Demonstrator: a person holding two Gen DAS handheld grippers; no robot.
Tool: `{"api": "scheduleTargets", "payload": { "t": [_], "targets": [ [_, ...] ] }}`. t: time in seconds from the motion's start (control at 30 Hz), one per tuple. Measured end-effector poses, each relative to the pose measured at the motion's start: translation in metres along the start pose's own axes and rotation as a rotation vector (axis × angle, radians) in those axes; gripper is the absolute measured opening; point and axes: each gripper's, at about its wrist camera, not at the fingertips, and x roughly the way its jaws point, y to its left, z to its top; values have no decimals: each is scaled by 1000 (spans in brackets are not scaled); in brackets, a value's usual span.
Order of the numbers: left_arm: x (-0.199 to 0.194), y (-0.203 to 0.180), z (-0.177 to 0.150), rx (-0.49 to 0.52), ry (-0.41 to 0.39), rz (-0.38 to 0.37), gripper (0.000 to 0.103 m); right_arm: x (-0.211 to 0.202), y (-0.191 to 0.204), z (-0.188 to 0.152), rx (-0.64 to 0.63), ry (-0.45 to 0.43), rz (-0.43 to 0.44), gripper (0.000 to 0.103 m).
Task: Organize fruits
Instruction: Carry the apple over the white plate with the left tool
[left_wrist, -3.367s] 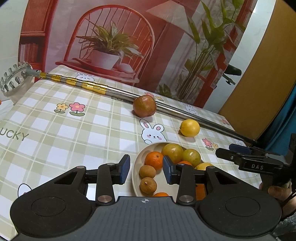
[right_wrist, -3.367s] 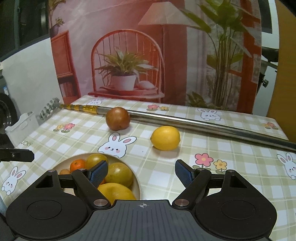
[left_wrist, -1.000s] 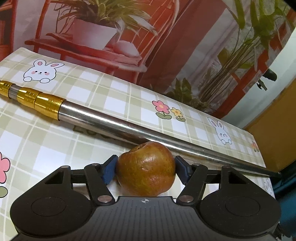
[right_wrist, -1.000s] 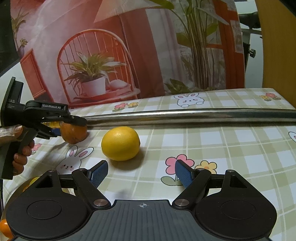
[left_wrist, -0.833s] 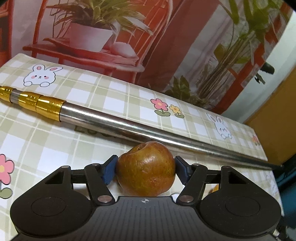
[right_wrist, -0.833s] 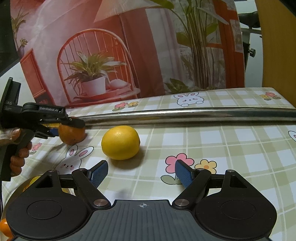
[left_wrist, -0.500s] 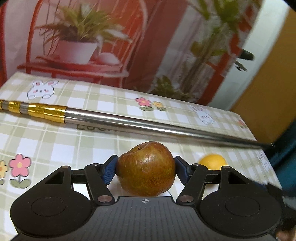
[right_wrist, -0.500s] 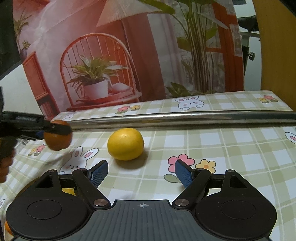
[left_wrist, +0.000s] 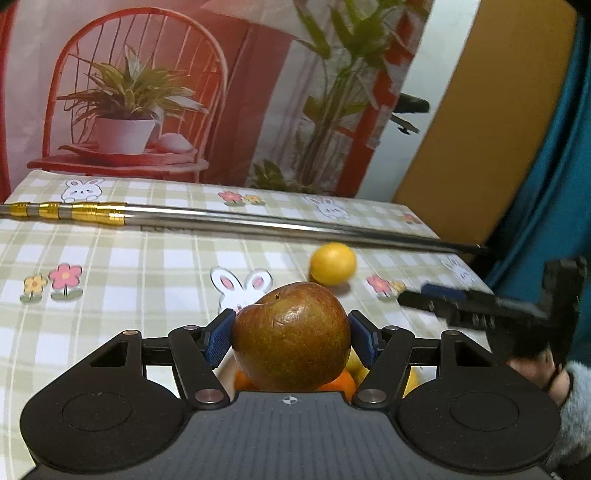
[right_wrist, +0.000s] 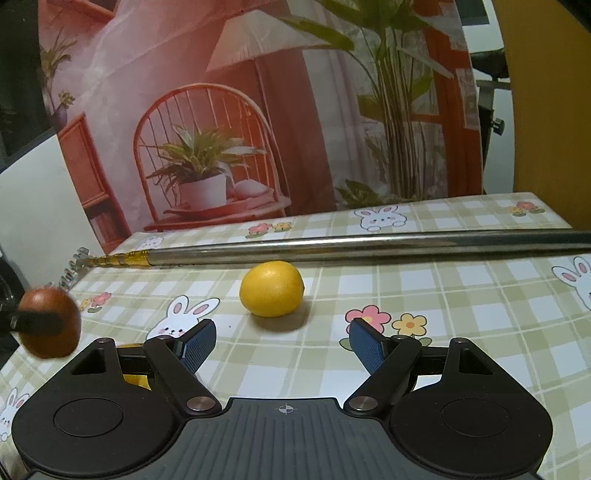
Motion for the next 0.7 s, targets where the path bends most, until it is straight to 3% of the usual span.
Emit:
{"api": "scheduleTargets", "payload": {
  "t": [0.3,0.7],
  "targets": [
    [-2,-20,-28,66,42,27,68,-21,3,-1,0,-27,-5,76],
    [13,-25,-38,122,79,68,68,-31,6,1,-6,-43,-10,76]
  ]
}}
